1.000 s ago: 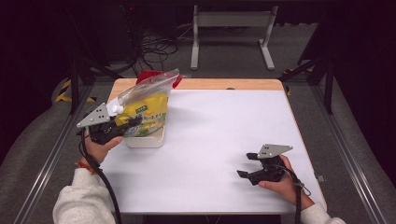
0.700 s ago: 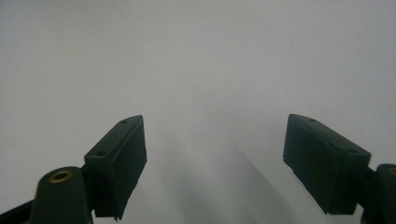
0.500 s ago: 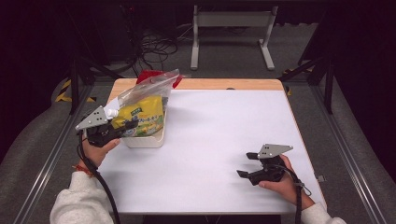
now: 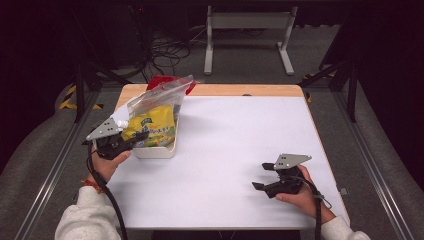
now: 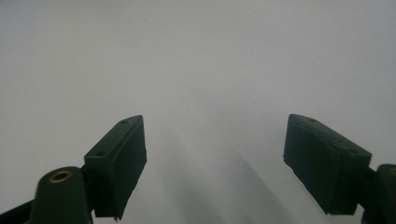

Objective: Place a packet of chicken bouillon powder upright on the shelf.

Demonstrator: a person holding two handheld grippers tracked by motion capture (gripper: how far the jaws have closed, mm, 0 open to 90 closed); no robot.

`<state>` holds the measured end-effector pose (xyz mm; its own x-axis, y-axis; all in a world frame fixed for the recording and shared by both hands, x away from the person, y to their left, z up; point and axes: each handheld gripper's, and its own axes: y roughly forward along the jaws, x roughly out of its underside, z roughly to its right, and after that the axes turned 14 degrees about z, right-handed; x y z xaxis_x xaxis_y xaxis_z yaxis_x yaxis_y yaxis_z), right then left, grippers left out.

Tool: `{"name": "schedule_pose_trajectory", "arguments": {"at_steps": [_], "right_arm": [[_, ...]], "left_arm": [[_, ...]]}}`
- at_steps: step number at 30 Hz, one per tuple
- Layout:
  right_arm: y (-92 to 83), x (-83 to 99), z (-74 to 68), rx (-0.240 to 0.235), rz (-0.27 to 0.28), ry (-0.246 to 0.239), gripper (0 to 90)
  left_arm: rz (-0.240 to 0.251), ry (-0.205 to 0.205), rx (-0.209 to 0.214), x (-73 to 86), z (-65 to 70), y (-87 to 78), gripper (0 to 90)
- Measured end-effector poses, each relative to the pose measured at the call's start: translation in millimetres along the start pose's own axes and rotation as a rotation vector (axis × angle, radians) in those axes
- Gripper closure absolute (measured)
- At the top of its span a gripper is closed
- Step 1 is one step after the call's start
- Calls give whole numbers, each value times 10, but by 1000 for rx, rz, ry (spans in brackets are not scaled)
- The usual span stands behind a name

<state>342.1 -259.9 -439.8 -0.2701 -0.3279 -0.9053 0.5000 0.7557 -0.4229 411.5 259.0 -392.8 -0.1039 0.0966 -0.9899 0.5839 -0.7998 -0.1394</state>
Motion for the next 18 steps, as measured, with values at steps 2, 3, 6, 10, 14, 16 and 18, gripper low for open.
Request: {"name": "schedule_pose_trajectory", "arguments": {"at_steps": [2,3,6,10,14,16,18], "right_arm": [[0,-6,-6,-1,0,-5,210],[0,-6,-6,-1,0,-5,210],[-2,-17,-10,-11,6,-3,210],[-9,-25,-20,-18,11,-2,210],[-13,-31,-33,-14,12,-15,209],[-12,-30,-38,-5,5,-29,208],[-12,-29,-38,-4,5,-29,208]], "left_arm": [[1,-4,-4,19,-10,5,874],[1,-4,-4,19,-10,5,874],[1,-5,-13,63,-24,11,874],[0,-13,-16,90,-38,3,875],[-7,-2,-20,95,-20,11,876],[-6,0,-25,108,-23,12,876],[-1,-8,-26,121,-23,8,878]]}}
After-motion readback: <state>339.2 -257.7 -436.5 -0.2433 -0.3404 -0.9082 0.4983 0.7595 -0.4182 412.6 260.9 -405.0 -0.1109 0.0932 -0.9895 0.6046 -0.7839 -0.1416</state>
